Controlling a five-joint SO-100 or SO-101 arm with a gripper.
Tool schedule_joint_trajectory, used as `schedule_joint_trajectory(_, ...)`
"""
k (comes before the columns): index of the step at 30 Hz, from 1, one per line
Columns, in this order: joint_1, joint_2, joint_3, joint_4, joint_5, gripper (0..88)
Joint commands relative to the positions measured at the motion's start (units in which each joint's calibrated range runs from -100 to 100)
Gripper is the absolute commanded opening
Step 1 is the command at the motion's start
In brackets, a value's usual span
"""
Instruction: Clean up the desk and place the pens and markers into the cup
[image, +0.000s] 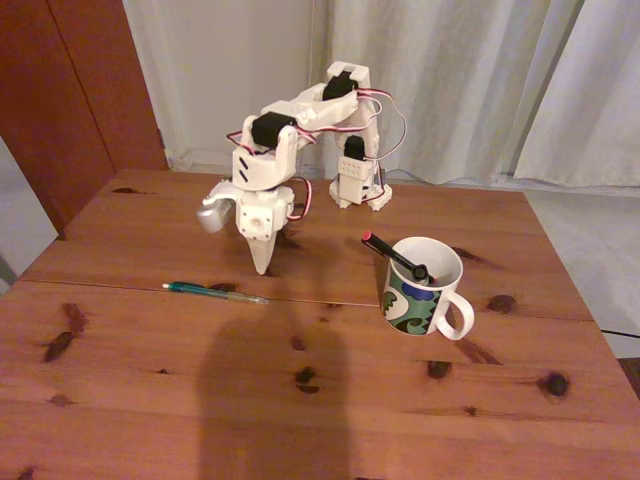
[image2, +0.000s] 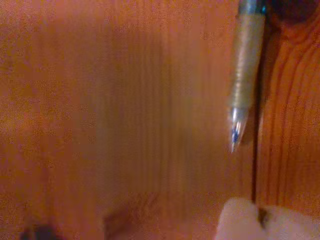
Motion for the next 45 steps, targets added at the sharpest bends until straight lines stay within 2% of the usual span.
schedule_joint_trajectory(1,0.86,0.6,-3.2,-0.56,1.86,0.5)
schedule_joint_trajectory(9,6.49,2.5,-3.29,-1.33,5.99,0.5)
schedule_joint_trajectory(20,9.86,7.06,-3.2,-15.01,6.52,0.5)
schedule_joint_trajectory(26,10.35,7.39,-3.2,-14.92,10.71,0.5)
schedule_joint_trajectory(38,9.7,7.55,-2.75,-15.44,10.87,0.7)
schedule_joint_trajectory(45,10.11,9.7,-3.2,-15.53,10.87,13.2)
